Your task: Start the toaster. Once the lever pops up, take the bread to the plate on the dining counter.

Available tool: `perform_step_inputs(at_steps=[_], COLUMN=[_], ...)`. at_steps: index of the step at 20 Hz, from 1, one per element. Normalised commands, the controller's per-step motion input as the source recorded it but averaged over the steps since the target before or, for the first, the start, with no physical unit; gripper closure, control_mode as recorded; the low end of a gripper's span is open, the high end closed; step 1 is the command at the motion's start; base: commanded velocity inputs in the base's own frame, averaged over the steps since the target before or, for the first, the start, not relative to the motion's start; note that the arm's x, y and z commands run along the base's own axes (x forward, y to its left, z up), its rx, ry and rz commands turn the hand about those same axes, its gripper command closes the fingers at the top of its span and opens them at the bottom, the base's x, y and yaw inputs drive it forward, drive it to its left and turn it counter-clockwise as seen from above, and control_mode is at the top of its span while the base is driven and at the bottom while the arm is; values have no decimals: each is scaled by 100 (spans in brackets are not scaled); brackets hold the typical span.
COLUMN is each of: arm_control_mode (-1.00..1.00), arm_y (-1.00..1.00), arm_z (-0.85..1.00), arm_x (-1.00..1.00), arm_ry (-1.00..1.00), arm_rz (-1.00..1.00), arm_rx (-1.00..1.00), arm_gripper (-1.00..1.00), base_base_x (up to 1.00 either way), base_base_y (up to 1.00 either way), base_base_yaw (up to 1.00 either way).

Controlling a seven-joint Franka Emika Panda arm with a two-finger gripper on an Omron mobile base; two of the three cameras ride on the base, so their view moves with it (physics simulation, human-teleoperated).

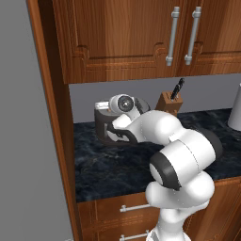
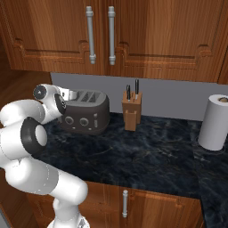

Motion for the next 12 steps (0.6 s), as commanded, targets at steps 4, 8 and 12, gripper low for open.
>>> perform_step_inputs(at_steps=[4, 8, 12], arm_control_mode=[-100, -100, -100], arm_y=[0, 0, 0], arm_z=[0, 0, 0], arm_x=[0, 0, 0], arm_ry=[0, 0, 0], arm_rz=[0, 0, 0], arm_rx=[0, 0, 0], arm_gripper=[-100, -100, -100], base_base_x=[0, 0, 0], base_base_y=[0, 0, 0], base_base_yaw=[0, 0, 0])
